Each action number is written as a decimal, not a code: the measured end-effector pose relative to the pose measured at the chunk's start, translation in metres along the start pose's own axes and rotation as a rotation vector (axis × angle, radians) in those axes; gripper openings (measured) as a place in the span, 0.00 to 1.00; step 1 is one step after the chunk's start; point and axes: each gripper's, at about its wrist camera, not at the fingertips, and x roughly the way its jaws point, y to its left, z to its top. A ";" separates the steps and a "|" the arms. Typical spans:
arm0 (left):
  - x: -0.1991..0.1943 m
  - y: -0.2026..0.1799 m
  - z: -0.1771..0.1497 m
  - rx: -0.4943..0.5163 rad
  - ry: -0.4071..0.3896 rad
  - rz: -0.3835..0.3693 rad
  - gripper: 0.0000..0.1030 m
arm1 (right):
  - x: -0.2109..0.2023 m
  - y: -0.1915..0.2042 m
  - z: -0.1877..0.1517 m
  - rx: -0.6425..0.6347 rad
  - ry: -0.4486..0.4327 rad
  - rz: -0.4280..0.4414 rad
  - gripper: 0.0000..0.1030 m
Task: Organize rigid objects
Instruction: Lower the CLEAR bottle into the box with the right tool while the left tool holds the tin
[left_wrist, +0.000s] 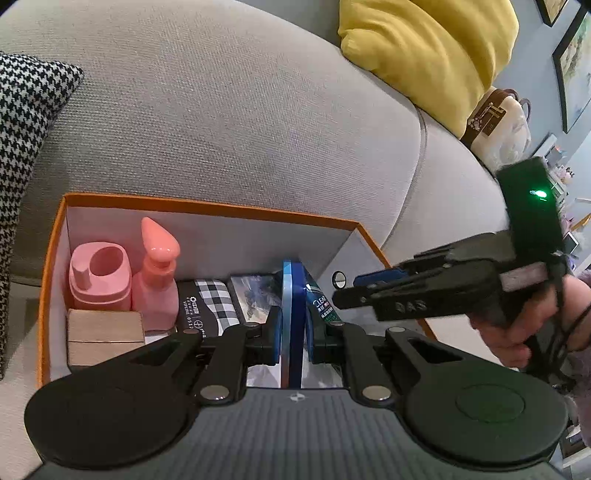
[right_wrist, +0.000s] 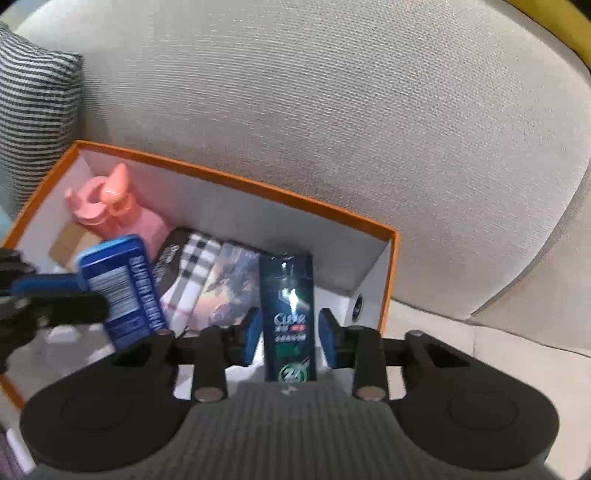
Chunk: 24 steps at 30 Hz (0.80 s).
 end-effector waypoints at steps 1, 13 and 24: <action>0.001 -0.001 0.000 0.001 0.001 0.002 0.14 | -0.001 0.003 -0.002 -0.025 0.008 0.018 0.24; 0.005 -0.003 0.002 0.023 0.029 0.025 0.14 | 0.046 0.039 -0.004 -0.400 0.115 0.059 0.03; 0.019 0.000 -0.001 -0.009 0.153 -0.085 0.14 | 0.008 0.000 -0.005 -0.202 -0.071 0.025 0.07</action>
